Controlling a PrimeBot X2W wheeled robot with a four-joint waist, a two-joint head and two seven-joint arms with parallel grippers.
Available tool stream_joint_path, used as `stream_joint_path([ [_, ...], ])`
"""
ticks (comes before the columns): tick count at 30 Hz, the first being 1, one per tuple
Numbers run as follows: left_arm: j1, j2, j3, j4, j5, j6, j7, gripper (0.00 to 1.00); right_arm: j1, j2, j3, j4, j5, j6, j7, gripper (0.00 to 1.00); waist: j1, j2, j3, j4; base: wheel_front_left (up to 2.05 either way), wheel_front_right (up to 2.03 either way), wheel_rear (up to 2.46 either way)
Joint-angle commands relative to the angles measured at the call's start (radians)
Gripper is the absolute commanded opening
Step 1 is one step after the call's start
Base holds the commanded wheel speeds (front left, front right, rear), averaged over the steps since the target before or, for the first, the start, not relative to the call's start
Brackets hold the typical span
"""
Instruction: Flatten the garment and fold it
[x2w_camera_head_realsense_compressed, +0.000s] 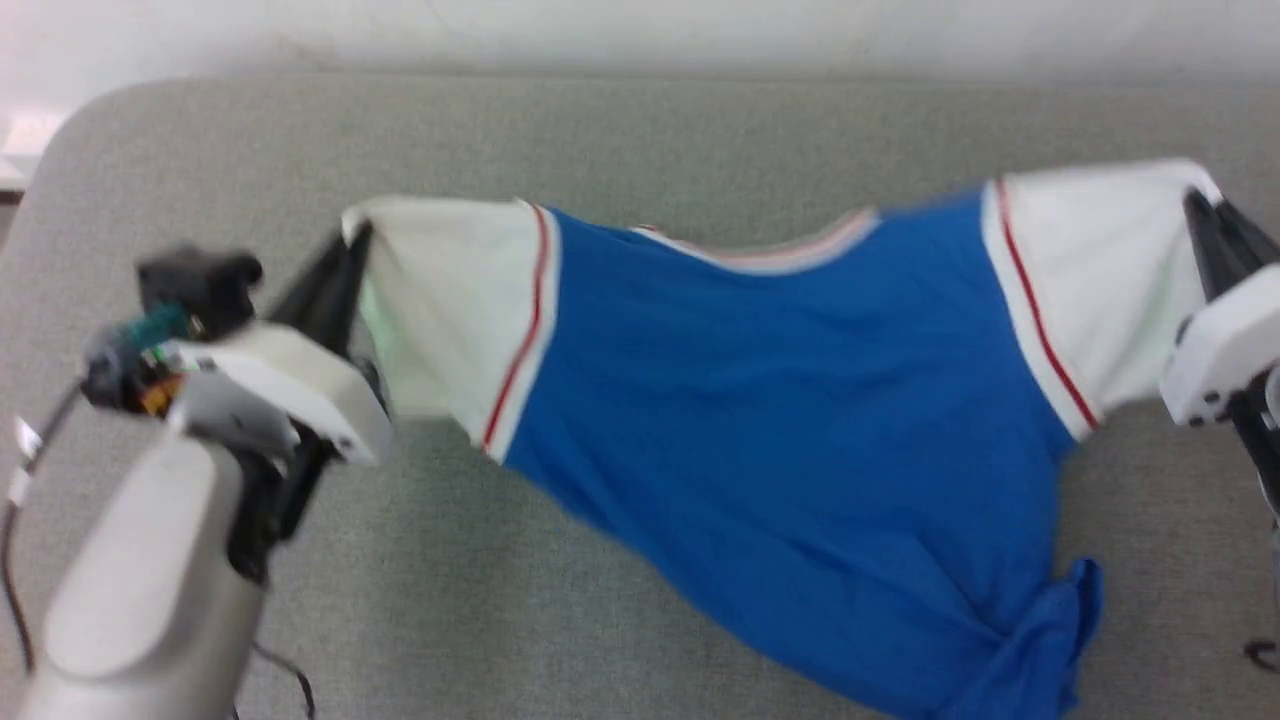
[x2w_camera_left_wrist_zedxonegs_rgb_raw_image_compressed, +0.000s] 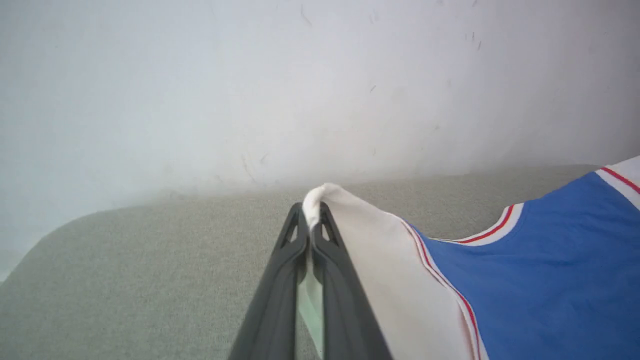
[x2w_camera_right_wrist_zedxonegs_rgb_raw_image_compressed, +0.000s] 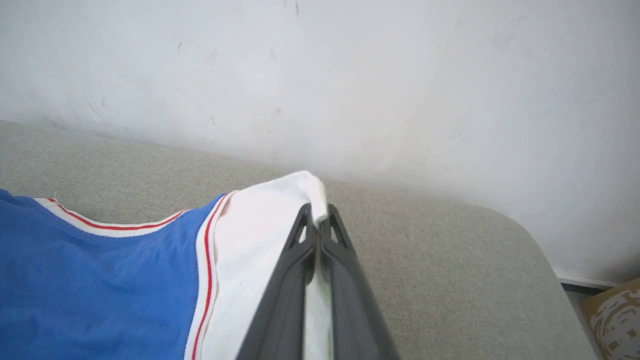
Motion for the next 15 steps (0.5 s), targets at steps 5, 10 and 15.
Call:
stream_joint_path([
  [5,-0.194,0.071,0.012,-0.031,0.090,0.016,0.017,0.00,-0.167,-0.056,0.119,-0.014,0.014,-0.001,0.007,0.00,-0.0001,0.0000,-0.098,-0.048,0.00,0.00,0.00],
  [10,-0.381,0.104,0.001,-0.008,0.125,-0.005,0.082,0.00,-0.367,-0.095,0.228,0.038,0.019,-0.001,0.011,0.00,-0.0001,0.0000,-0.143,-0.082,0.00,0.00,0.00],
  [15,-0.534,0.108,-0.013,0.042,0.128,-0.029,0.160,0.00,-0.557,-0.113,0.310,0.131,0.025,-0.001,0.017,0.00,-0.0001,0.0000,-0.165,-0.113,0.00,0.00,0.00],
])
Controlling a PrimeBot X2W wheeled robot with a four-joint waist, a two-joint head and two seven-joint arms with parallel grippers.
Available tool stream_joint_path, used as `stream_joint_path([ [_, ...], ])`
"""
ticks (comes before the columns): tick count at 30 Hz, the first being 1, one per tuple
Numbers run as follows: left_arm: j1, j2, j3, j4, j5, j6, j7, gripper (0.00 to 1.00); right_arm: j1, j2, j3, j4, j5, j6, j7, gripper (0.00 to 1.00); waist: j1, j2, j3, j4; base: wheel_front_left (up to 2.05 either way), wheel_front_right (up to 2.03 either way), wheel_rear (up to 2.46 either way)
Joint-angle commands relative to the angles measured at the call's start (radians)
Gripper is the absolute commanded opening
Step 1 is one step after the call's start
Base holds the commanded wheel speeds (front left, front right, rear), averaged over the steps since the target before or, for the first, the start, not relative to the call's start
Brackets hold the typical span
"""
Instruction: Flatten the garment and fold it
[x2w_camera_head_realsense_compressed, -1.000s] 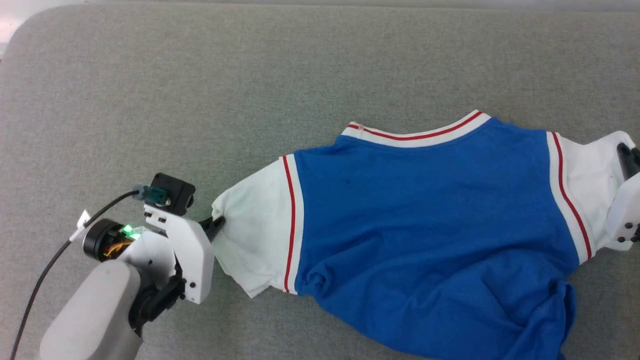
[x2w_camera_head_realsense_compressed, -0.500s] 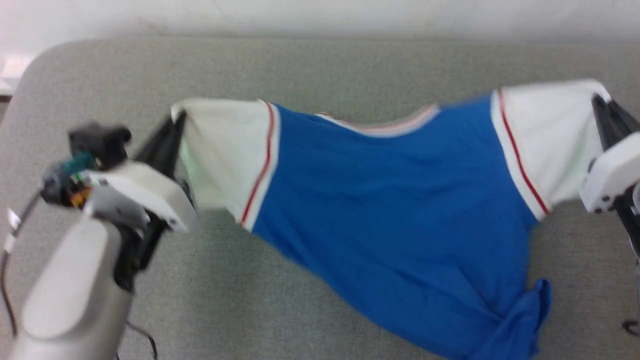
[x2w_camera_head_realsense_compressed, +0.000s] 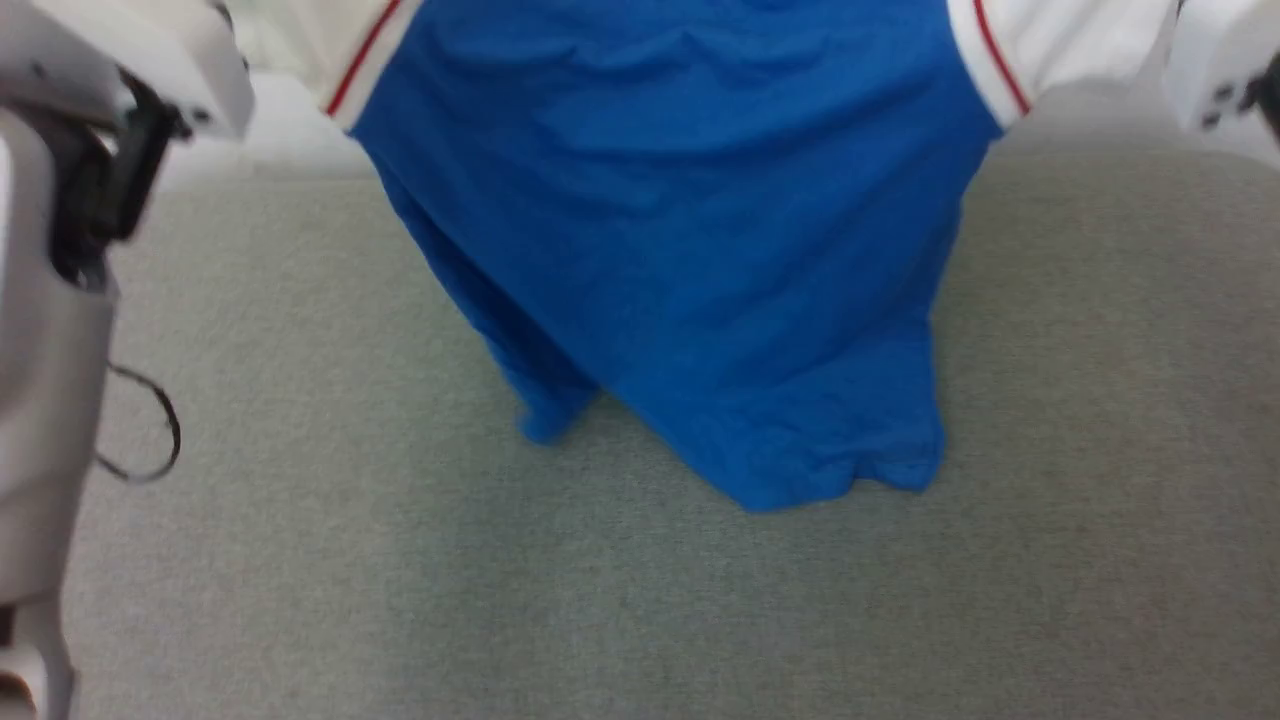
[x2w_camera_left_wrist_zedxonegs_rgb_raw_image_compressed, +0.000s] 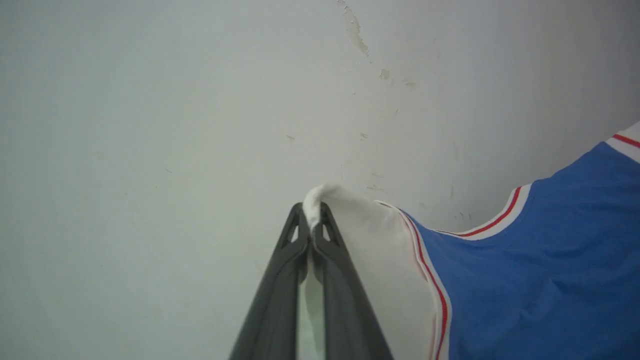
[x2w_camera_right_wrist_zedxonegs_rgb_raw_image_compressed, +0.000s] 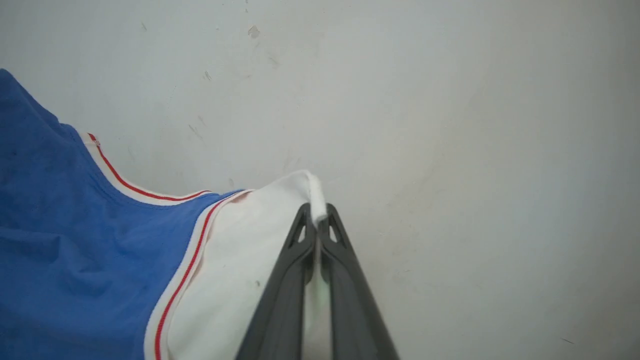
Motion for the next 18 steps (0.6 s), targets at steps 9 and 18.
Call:
stream_joint_path([
  [9,-0.214,0.016,-0.001,0.052,-0.032,-0.038,0.132,0.00,-0.244,-0.021,0.115,0.115,0.040,-0.001,0.021,0.00,0.0001,0.0000,-0.013,-0.072,0.00,0.00,0.00],
  [18,-0.343,-0.001,0.027,0.080,-0.052,0.017,0.212,0.00,-0.391,-0.004,0.149,0.176,0.067,-0.001,0.092,0.00,0.0001,0.0000,0.135,-0.094,0.00,0.00,0.00],
])
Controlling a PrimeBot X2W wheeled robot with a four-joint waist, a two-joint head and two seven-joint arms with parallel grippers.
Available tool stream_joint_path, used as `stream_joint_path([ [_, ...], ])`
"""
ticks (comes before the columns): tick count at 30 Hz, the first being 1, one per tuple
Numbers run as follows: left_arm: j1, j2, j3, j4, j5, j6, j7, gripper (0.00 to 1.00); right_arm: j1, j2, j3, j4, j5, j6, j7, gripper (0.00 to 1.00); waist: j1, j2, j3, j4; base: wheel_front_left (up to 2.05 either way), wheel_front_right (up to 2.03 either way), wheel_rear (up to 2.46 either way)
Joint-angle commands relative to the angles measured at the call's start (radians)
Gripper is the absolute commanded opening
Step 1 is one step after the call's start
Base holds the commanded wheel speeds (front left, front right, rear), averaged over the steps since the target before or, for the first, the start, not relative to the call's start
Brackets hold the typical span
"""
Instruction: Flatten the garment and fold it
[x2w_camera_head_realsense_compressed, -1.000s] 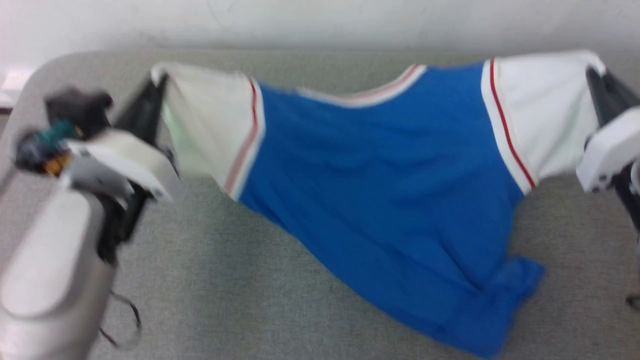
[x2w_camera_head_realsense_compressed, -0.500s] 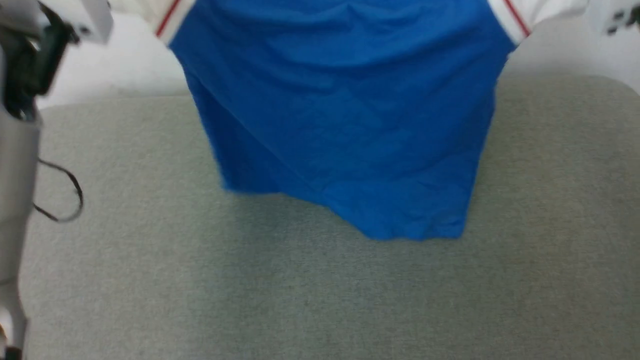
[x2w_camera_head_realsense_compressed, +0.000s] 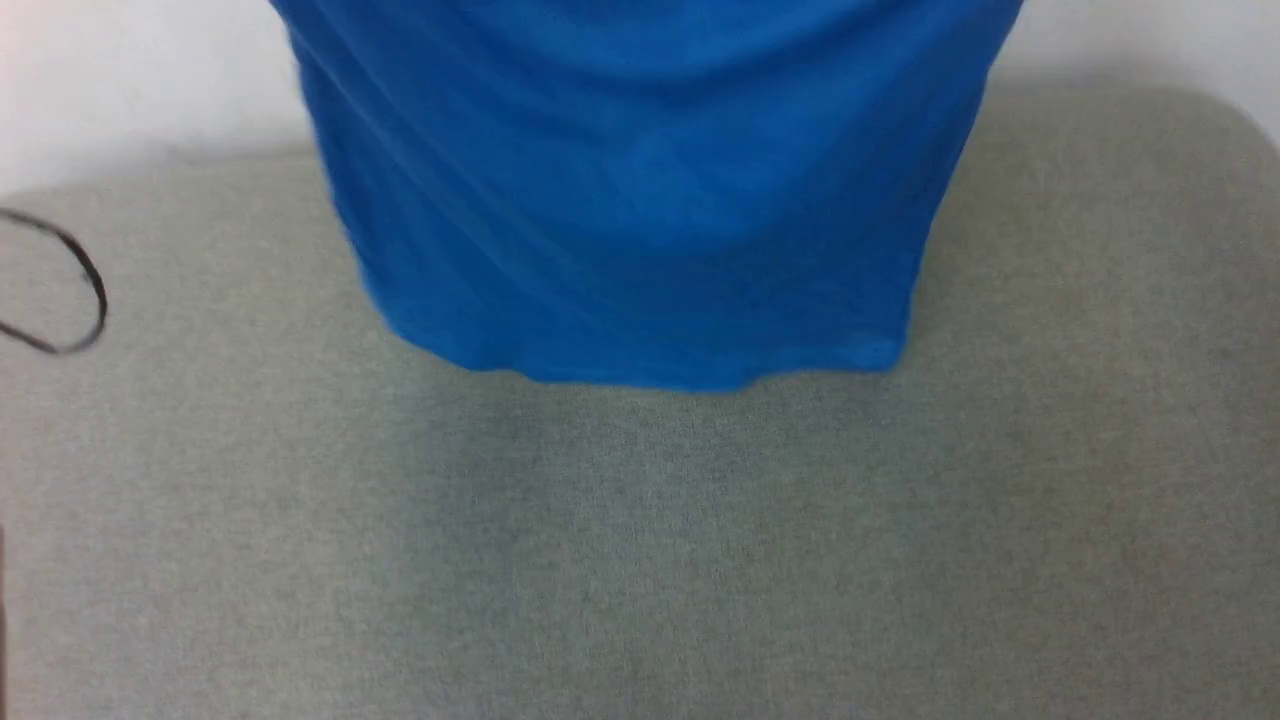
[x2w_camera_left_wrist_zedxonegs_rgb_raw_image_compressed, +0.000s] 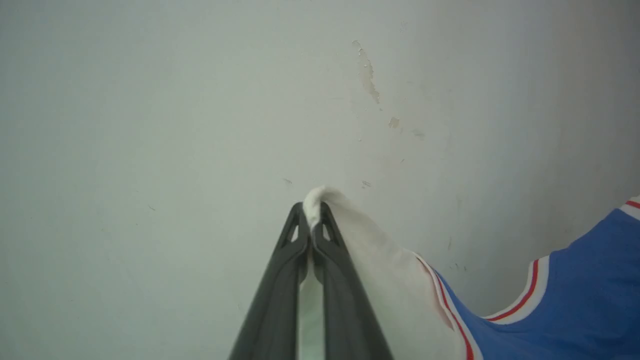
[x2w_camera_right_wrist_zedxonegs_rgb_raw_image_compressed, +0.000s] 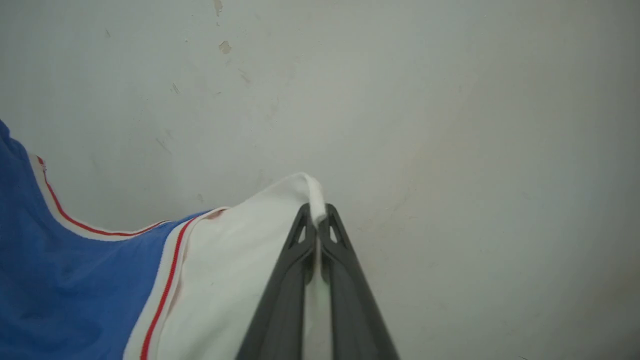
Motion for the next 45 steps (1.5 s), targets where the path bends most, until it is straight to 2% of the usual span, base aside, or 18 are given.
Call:
stream_joint_path([
  [1,-0.069,-0.011,0.017,0.008,0.019,0.030,-0.029,0.00,-0.065,0.010,-0.003,0.027,-0.012,-0.001,0.003,0.00,0.0000,0.0000,0.117,-0.013,0.00,0.00,0.00],
  [7,-0.279,-0.066,0.045,0.093,0.080,0.101,-0.201,0.00,-0.286,0.046,0.000,0.123,-0.103,-0.001,-0.059,0.00,0.0000,0.0000,0.276,-0.018,0.00,0.00,0.00],
  [8,-0.279,-0.066,0.045,0.093,0.080,0.101,-0.201,0.00,-0.286,0.046,0.000,0.123,-0.103,-0.001,-0.059,0.00,0.0000,0.0000,0.276,-0.018,0.00,0.00,0.00],
  [12,-0.401,-0.099,0.055,0.161,0.098,0.117,-0.307,0.00,-0.427,0.079,0.027,0.197,-0.172,-0.001,-0.128,0.00,0.0000,0.0000,0.351,-0.015,0.00,0.00,0.00],
  [17,-0.504,-0.114,0.065,0.242,0.105,0.109,-0.424,0.00,-0.542,0.096,0.051,0.283,-0.238,-0.001,-0.220,0.00,0.0000,0.0000,0.422,-0.002,0.00,0.00,0.00],
  [21,-0.530,-0.116,0.069,0.289,0.090,0.070,-0.504,0.00,-0.581,0.079,0.080,0.341,-0.270,-0.001,-0.273,0.00,0.0000,0.0000,0.470,0.018,0.00,0.00,0.00],
  [25,-0.510,-0.110,0.065,0.333,0.068,0.007,-0.569,0.00,-0.586,0.042,0.120,0.389,-0.286,-0.001,-0.318,0.00,0.0000,0.0000,0.513,0.038,0.00,0.00,0.00],
  [31,-0.456,-0.113,0.066,0.407,0.040,-0.043,-0.651,0.00,-0.541,0.026,0.145,0.456,-0.284,-0.001,-0.378,0.00,0.0000,0.0000,0.530,0.052,0.00,0.00,0.00],
  [36,-0.382,-0.108,0.045,0.435,0.005,-0.085,-0.675,0.00,-0.476,0.034,0.223,0.467,-0.231,-0.001,-0.436,0.00,0.0000,0.0000,0.508,0.052,0.00,0.00,0.00],
  [41,-0.221,-0.073,-0.034,0.371,-0.040,-0.103,-0.670,0.00,-0.367,0.015,0.343,0.384,-0.096,-0.001,-0.479,0.00,0.0000,0.0000,0.456,0.052,0.00,0.00,0.00],
  [45,-0.020,-0.027,-0.093,0.237,-0.113,-0.104,-0.663,0.00,-0.223,-0.054,0.398,0.241,0.033,-0.001,-0.459,0.00,0.0000,0.0000,0.392,0.059,0.00,0.00,0.00],
])
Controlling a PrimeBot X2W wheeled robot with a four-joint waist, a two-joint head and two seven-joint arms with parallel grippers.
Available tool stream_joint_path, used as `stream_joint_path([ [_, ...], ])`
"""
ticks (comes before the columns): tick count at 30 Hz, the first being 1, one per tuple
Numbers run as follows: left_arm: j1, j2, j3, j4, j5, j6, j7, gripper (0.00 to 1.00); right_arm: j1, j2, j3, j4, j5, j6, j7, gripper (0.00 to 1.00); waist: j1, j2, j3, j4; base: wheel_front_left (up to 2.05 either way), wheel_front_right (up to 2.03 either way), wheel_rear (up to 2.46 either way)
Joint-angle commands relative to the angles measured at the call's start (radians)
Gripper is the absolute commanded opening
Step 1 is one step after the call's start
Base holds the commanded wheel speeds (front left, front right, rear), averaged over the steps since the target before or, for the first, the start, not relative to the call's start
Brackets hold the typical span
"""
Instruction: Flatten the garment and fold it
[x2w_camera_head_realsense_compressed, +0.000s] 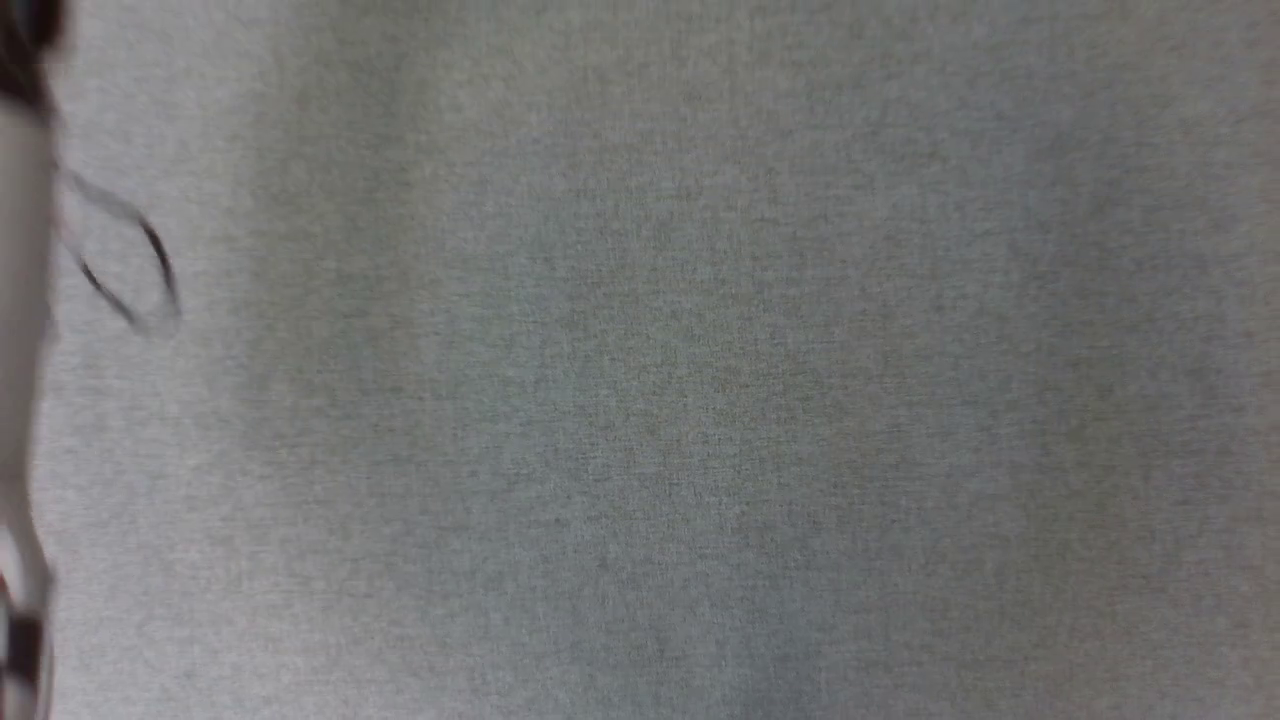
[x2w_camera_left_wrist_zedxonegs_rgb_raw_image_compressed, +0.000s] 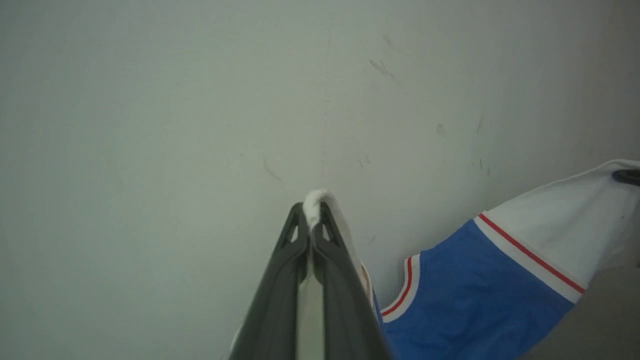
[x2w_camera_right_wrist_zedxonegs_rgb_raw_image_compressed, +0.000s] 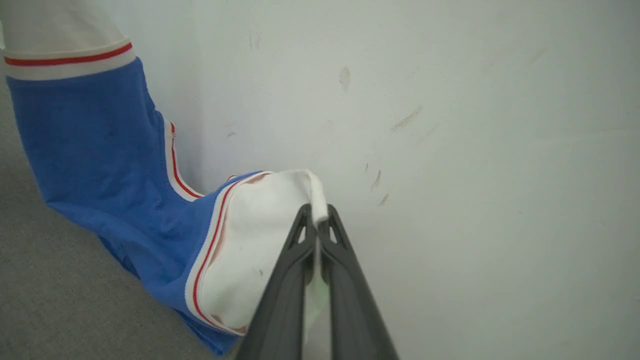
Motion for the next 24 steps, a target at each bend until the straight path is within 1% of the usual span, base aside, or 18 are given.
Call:
stream_joint_path([
  [1,0.041,0.014,0.001,-0.019,-0.016,-0.006,-0.001,0.00,0.033,-0.023,-0.001,-0.021,0.014,-0.002,0.004,0.00,0.0001,-0.0001,-0.056,0.007,0.00,0.00,0.00],
  [3,0.160,0.039,-0.005,-0.097,-0.036,-0.005,0.004,0.00,0.125,-0.072,-0.012,-0.106,0.057,-0.002,0.026,0.00,0.0001,-0.0001,-0.088,0.012,0.00,0.00,0.00],
  [4,0.219,0.047,0.000,-0.133,-0.048,0.004,0.003,0.00,0.176,-0.093,-0.027,-0.146,0.070,-0.002,0.031,0.00,0.0001,-0.0001,-0.108,0.013,0.00,0.00,0.00],
  [7,0.395,0.077,-0.001,-0.252,-0.057,0.045,0.005,0.00,0.340,-0.137,-0.082,-0.252,0.104,-0.002,0.054,0.00,0.0001,-0.0001,-0.153,0.016,0.00,0.00,0.00],
  [9,0.509,0.088,0.001,-0.321,-0.064,0.080,0.001,0.00,0.451,-0.161,-0.111,-0.317,0.107,-0.002,0.062,0.00,0.0001,-0.0001,-0.182,0.018,0.00,0.00,0.00],
  [11,0.619,0.091,0.013,-0.382,-0.081,0.118,-0.006,0.00,0.558,-0.170,-0.153,-0.366,0.104,-0.002,0.064,0.00,0.0001,-0.0001,-0.210,0.016,0.00,0.00,0.00],
  [14,0.774,0.092,0.025,-0.457,-0.104,0.169,-0.013,0.00,0.714,-0.158,-0.226,-0.424,0.094,-0.002,0.061,0.00,0.0001,-0.0001,-0.257,0.012,0.00,0.00,0.00],
  [18,0.954,0.112,0.010,-0.520,-0.101,0.221,-0.005,0.00,0.933,-0.109,-0.340,-0.491,0.083,-0.002,0.060,0.00,0.0001,-0.0001,-0.326,0.007,0.00,0.00,0.00],
  [21,1.074,0.126,-0.003,-0.541,-0.125,0.239,0.014,0.00,1.087,-0.076,-0.390,-0.538,0.066,-0.002,0.069,0.00,0.0001,-0.0001,-0.377,-0.001,0.00,0.00,0.00],
  [24,1.181,0.132,-0.012,-0.557,-0.166,0.250,0.041,0.00,1.224,-0.064,-0.411,-0.579,0.042,-0.002,0.080,0.00,0.0001,-0.0001,-0.421,-0.004,0.00,0.00,0.00],
])
